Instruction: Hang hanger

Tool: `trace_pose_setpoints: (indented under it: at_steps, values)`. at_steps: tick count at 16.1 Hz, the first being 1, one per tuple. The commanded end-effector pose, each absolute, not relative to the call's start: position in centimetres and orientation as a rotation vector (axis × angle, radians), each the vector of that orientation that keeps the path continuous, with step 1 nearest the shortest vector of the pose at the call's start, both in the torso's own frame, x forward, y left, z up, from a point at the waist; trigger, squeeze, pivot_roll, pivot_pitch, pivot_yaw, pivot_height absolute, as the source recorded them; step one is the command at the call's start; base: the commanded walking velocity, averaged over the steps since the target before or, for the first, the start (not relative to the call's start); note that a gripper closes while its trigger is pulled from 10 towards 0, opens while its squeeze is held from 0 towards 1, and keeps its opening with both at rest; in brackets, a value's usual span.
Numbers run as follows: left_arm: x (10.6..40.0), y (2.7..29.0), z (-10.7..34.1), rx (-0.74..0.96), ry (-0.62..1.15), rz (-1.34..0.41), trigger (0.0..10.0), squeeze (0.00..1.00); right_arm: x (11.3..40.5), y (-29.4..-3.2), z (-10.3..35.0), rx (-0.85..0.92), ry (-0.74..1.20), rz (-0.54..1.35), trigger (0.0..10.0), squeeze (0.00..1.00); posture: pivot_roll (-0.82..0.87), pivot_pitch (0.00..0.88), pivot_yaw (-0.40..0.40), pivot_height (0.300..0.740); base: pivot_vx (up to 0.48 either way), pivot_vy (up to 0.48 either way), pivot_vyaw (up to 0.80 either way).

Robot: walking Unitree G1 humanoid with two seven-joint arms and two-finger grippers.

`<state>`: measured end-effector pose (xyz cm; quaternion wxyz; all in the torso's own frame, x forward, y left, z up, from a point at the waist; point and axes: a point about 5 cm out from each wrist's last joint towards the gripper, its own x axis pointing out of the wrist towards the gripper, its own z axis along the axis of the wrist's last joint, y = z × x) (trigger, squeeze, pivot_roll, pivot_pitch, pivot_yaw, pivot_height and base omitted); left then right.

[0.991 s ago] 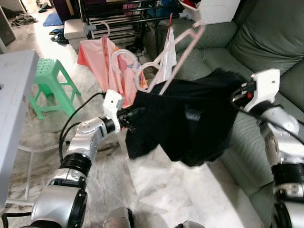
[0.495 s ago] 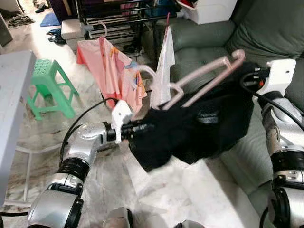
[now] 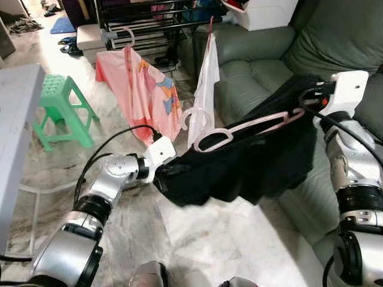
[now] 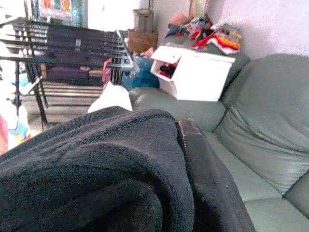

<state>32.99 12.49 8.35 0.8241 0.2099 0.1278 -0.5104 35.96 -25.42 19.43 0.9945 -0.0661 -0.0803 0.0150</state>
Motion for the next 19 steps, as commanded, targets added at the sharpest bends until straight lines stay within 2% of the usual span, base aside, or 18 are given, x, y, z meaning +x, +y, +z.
trace_pose_setpoints:
  at_steps: [1,17,18,19]
  values:
    - [31.2,17.4,4.4,0.507,0.559,-0.95,0.0,0.0,35.9,-27.2,23.8,-0.145,-0.333,-0.072,0.0,0.0,-0.08,0.0,0.024,0.74,0.0,0.0,0.0]
    - [31.3,17.6,4.0,0.534,0.583,-0.917,0.0,0.0,36.2,-26.7,23.5,-0.164,-0.322,-0.053,0.0,0.0,-0.08,0.0,0.026,0.74,0.0,0.0,0.0]
    - [33.5,19.9,5.0,0.625,0.506,-0.458,0.0,0.0,37.8,-24.0,19.4,-0.406,-0.139,-0.049,0.0,0.0,-0.04,0.0,0.061,0.74,0.0,0.0,0.0]
    - [33.9,20.9,5.4,0.665,0.475,-0.272,0.0,0.0,38.1,-23.4,17.7,-0.55,-0.061,-0.066,0.0,0.0,-0.05,0.0,0.063,0.74,0.0,0.0,0.0]
